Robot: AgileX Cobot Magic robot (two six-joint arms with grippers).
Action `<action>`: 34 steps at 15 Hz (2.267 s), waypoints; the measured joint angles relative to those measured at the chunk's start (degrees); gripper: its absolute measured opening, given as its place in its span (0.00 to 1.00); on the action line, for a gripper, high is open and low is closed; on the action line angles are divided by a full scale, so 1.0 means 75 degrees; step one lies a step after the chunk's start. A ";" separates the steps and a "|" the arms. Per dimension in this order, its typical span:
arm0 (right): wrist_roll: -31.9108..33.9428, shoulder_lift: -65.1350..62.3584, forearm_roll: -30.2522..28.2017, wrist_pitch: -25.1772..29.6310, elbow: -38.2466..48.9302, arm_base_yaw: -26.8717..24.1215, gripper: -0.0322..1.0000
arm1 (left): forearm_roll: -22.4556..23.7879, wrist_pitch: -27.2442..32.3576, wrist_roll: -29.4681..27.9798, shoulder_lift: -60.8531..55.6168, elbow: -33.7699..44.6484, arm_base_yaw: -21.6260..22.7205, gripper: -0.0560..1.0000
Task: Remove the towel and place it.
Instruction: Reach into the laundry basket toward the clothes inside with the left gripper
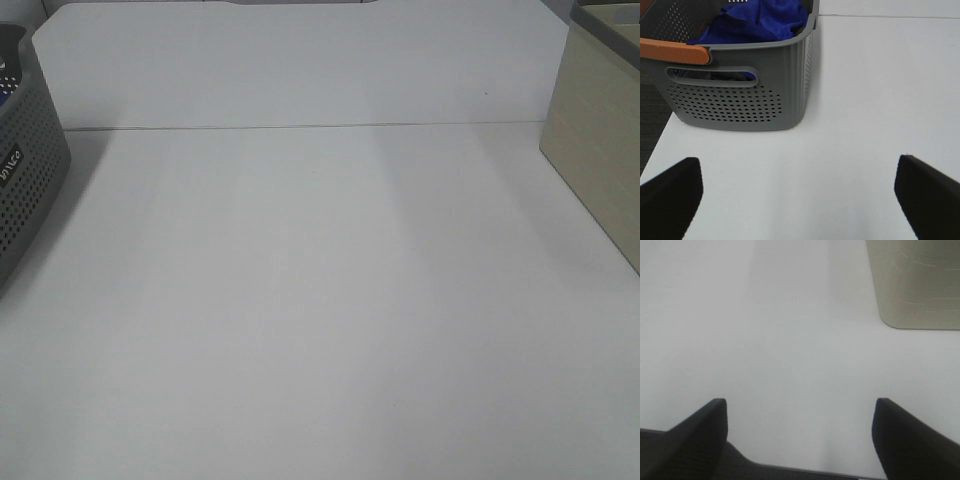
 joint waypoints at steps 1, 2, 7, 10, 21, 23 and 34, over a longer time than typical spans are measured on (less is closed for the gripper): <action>0.0000 0.0000 0.0000 0.0000 0.0000 0.0000 0.78 | 0.0000 0.0000 0.0000 0.0000 0.0000 0.0000 0.99; 0.0000 0.0000 0.0000 0.0000 0.0000 0.0000 0.78 | 0.0000 0.0000 0.0000 0.0000 0.0000 0.0000 0.99; 0.0000 0.0000 0.0000 0.0000 0.0000 0.0000 0.78 | 0.0000 0.0000 0.0000 0.0000 0.0000 0.0000 0.99; 0.0000 0.0000 0.0000 0.0000 0.0000 0.0000 0.78 | 0.0000 0.0000 0.0000 0.0000 0.0000 0.0000 0.99; 0.0000 0.0000 0.0000 0.0000 0.0000 0.0000 0.78 | 0.0000 0.0000 0.0000 0.0000 0.0000 0.0000 0.99; 0.0000 0.0000 0.0000 0.0000 0.0000 0.0000 0.78 | 0.0000 0.0000 0.0000 0.0000 0.0000 0.0000 0.99; 0.0000 0.0000 0.0000 0.0000 0.0000 0.0000 0.78 | 0.0000 0.0000 0.0000 0.0000 0.0000 0.0000 0.99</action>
